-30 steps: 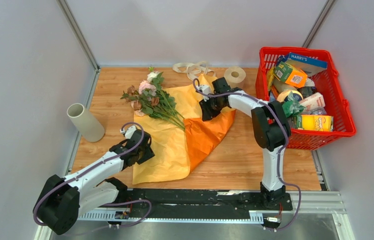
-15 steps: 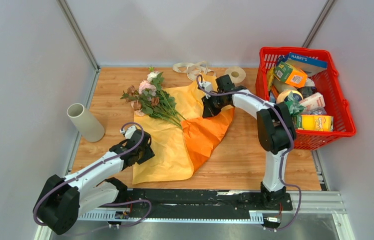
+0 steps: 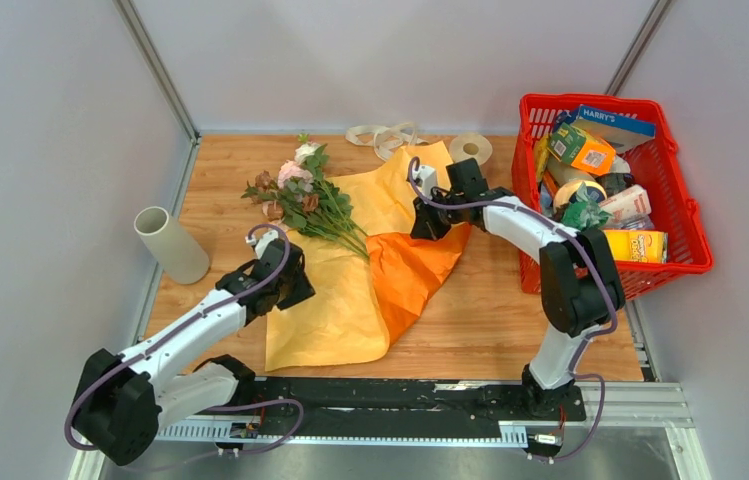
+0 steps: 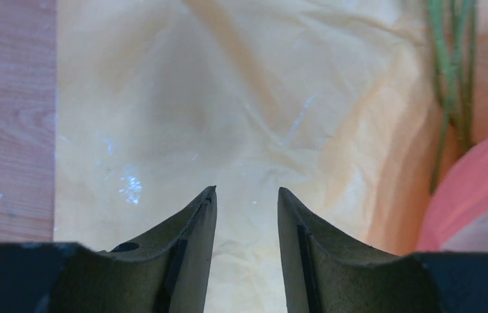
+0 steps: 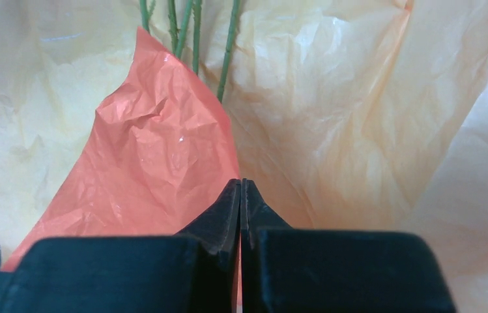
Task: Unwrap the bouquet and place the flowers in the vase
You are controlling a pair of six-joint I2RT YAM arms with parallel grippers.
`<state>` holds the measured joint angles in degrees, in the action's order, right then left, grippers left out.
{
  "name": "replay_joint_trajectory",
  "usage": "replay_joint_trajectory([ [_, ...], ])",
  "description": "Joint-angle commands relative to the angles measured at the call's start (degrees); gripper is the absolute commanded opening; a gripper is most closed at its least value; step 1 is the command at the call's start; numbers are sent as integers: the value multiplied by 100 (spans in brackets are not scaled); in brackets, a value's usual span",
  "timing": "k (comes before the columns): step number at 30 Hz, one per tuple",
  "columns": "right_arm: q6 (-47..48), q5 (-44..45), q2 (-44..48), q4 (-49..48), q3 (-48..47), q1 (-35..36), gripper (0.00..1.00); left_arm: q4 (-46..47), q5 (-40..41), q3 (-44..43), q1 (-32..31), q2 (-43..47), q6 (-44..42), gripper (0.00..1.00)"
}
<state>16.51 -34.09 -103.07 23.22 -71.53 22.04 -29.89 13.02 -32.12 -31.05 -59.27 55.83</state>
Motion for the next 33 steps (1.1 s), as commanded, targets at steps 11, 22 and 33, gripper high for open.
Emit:
replay_joint_trajectory([
  [11, 247, -371, 1192, -758, 552, -7, 4, 2126, -1574, -664, 2, -770, -758, 47],
  [22, 133, 86, 1570, -758, 824, -7, 16, 2953, -1697, -1472, -558, -2492, -600, 43],
  [33, -921, 1466, 3431, -705, 956, -51, 47, 3946, -1759, -1938, -1895, -3196, -538, 43],
])
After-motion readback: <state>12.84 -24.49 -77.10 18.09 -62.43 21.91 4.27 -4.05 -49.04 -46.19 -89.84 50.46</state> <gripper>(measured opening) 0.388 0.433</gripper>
